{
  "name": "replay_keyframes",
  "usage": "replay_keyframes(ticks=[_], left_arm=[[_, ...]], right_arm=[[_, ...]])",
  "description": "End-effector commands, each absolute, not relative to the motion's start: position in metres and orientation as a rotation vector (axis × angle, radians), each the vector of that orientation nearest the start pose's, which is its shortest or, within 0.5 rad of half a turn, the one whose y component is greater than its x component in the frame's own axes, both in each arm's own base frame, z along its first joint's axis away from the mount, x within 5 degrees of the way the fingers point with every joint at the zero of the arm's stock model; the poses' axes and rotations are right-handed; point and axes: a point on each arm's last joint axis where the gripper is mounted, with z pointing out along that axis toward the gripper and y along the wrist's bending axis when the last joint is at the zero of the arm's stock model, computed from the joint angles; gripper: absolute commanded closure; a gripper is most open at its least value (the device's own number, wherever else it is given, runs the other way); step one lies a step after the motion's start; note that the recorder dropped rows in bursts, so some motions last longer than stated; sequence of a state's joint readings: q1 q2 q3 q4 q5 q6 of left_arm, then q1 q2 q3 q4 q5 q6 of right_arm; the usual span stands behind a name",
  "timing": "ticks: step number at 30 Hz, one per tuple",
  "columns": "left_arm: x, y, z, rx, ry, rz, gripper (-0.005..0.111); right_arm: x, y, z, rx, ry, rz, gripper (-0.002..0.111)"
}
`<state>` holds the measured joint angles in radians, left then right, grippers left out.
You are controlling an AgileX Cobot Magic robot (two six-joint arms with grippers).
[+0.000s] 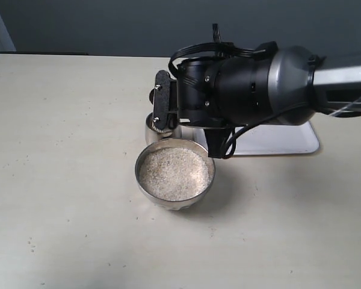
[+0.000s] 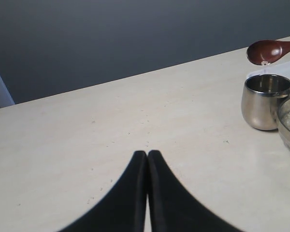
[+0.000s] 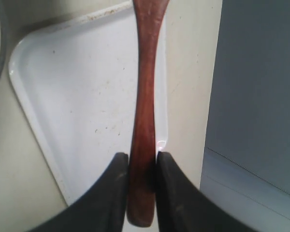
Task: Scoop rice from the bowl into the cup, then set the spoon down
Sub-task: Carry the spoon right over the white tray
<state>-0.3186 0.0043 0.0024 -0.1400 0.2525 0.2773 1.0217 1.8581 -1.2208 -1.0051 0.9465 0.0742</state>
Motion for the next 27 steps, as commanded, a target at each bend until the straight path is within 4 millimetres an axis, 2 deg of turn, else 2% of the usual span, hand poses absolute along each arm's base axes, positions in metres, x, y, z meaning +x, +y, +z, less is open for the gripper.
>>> replay_keyframes(ticks=[1, 5, 16, 23, 27], left_arm=[[0.052, -0.02, 0.192, 0.413, 1.673, -0.166, 0.106], [0.052, -0.02, 0.192, 0.413, 1.673, -0.166, 0.106], [0.052, -0.02, 0.192, 0.413, 1.673, -0.166, 0.106], [0.052, -0.02, 0.192, 0.413, 1.673, -0.166, 0.106], [0.052, -0.02, 0.192, 0.413, 1.673, -0.166, 0.106]], right_arm=[[0.242, 0.277, 0.201, -1.776, 1.788, -0.92, 0.109], [0.238, 0.27, 0.191, -1.794, 1.804, -0.936, 0.109], [0.239, 0.271, 0.191, -1.734, 1.829, -0.915, 0.109], [0.266, 0.244, 0.192, -1.531, 2.001, -0.907, 0.109], [0.271, 0.242, 0.194, -1.519, 1.996, -0.863, 0.109]])
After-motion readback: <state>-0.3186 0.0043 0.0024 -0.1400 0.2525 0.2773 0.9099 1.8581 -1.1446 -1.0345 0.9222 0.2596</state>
